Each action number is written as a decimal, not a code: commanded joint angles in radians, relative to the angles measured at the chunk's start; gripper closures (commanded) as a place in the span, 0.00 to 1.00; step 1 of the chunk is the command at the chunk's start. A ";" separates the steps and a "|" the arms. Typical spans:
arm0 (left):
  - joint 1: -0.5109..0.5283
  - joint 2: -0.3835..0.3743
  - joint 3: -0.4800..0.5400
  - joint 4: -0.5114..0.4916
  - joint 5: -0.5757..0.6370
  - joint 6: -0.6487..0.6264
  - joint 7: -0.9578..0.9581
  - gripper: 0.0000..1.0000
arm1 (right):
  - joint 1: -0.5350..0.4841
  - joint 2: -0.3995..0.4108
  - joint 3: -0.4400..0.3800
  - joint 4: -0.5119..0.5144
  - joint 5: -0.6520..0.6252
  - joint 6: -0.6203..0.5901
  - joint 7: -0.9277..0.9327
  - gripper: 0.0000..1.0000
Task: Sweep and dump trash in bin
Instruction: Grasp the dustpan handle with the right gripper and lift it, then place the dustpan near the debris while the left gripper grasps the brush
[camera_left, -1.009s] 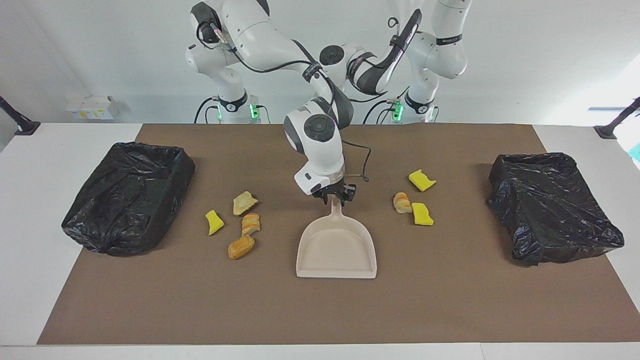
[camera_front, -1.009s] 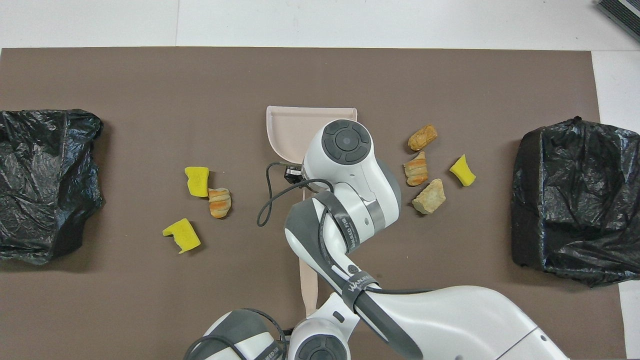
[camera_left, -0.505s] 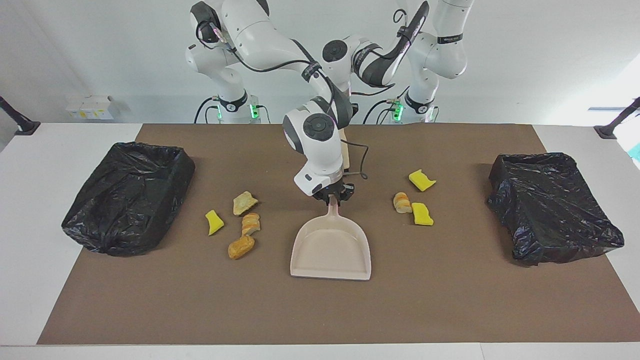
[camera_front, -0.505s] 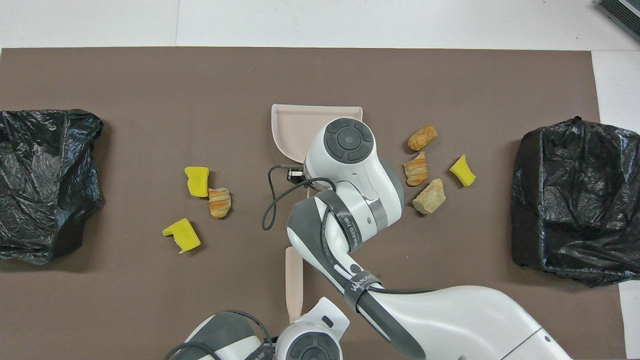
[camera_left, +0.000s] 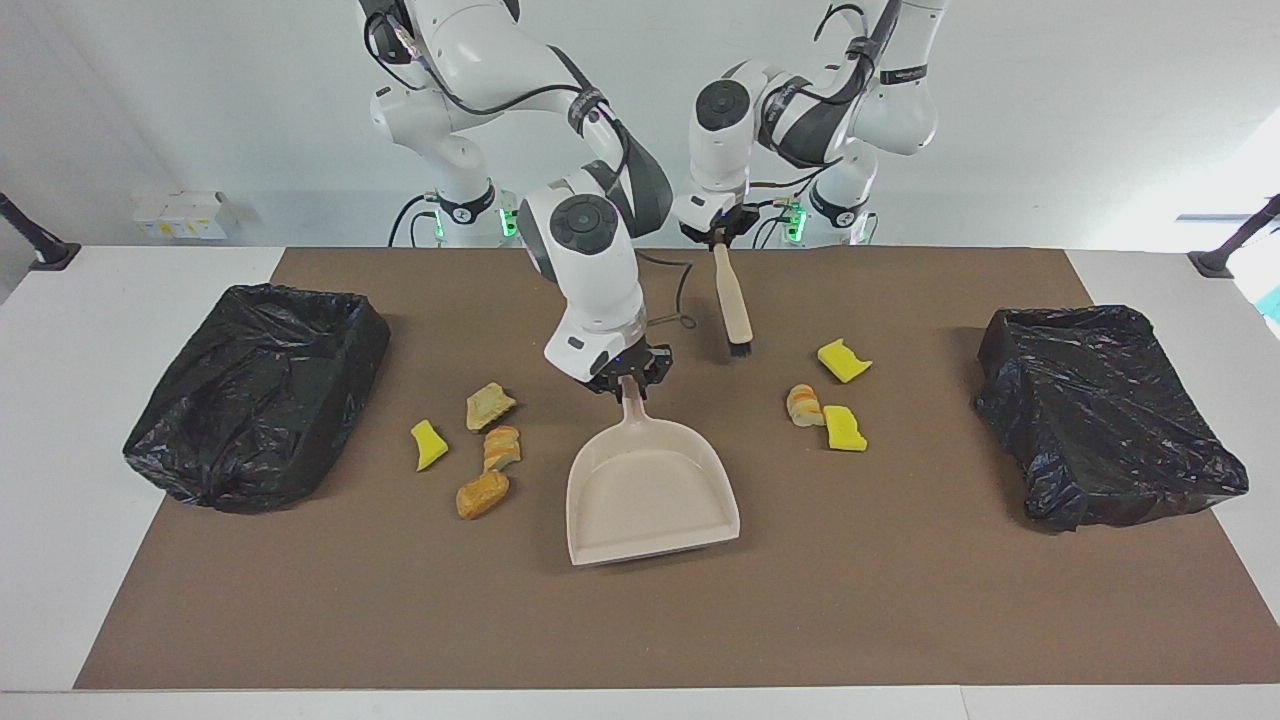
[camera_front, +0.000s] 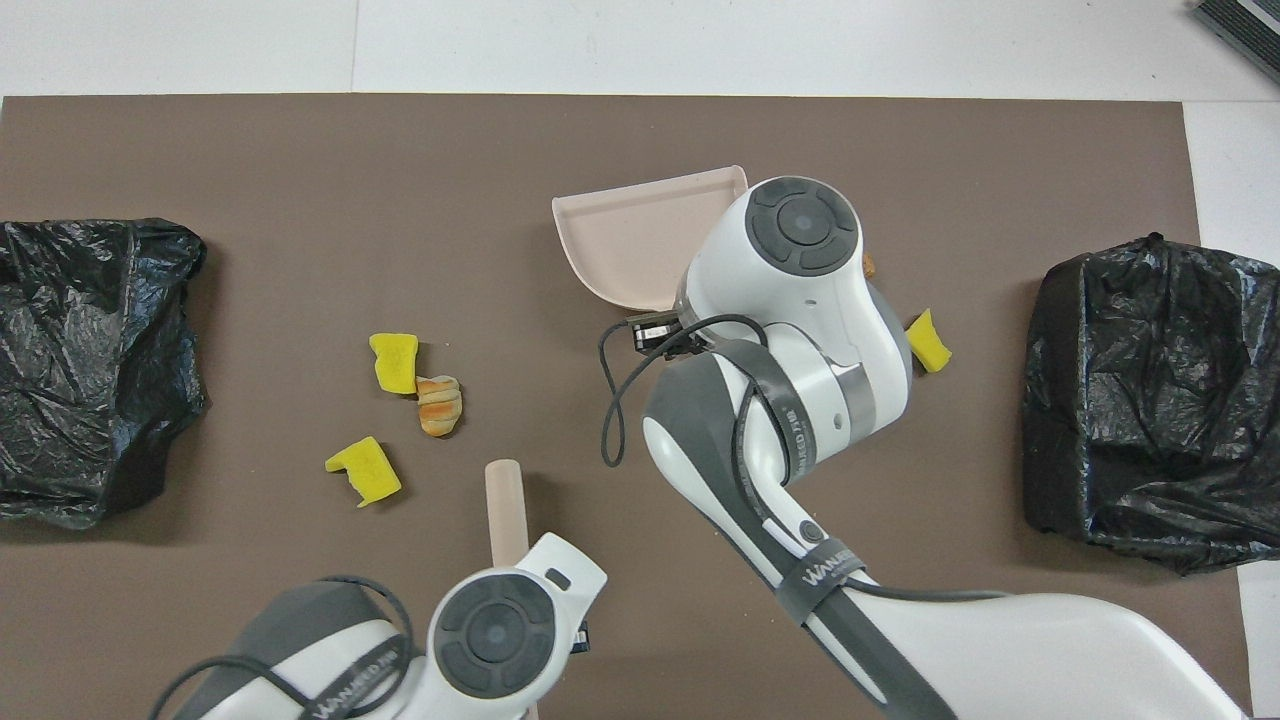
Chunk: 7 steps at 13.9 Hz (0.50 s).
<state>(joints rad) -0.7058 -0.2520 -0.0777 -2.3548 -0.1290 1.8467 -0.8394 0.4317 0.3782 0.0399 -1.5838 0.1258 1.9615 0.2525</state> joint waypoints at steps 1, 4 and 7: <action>0.179 -0.084 -0.004 0.038 -0.001 -0.137 0.058 1.00 | -0.024 -0.045 0.008 -0.022 -0.012 -0.068 -0.175 1.00; 0.354 -0.081 -0.004 0.045 0.026 -0.196 0.071 1.00 | -0.036 -0.064 0.005 -0.024 -0.023 -0.165 -0.344 1.00; 0.488 -0.088 -0.004 0.011 0.026 -0.179 0.135 1.00 | -0.036 -0.076 0.005 -0.040 -0.023 -0.199 -0.449 1.00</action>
<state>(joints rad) -0.2775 -0.3280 -0.0685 -2.3183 -0.1121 1.6696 -0.7396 0.4044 0.3350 0.0389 -1.5859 0.1189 1.7722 -0.1306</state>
